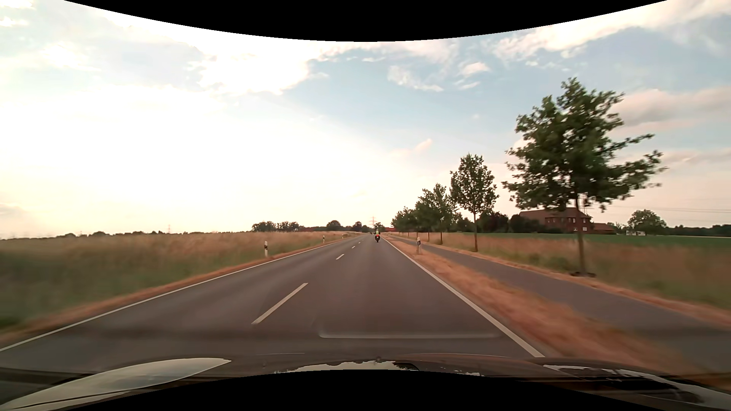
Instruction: Follow the waypoints while adhering to traffic rules and regulations
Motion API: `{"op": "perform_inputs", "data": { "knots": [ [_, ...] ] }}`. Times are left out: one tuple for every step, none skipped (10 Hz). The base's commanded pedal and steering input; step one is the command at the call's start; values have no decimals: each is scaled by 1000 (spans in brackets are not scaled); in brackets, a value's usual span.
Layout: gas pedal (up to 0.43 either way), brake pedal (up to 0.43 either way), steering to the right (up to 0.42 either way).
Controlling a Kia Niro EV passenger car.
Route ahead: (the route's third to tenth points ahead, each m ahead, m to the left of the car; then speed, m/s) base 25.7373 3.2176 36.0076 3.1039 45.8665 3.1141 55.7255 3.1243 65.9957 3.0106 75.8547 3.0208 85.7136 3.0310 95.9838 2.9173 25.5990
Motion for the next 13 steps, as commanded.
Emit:
{"op": "perform_inputs", "data": {
  "knots": [
    [79,0,-2],
    [79,0,-2],
    [87,0,-2],
    [87,0,-2],
    [110,0,-2],
    [130,0,-2],
    [130,0,-2],
    [130,0,-2],
    [130,0,-2],
    [130,0,-2],
    [118,0,-2],
    [98,0,-2],
    [87,0,-2]
  ]
}}
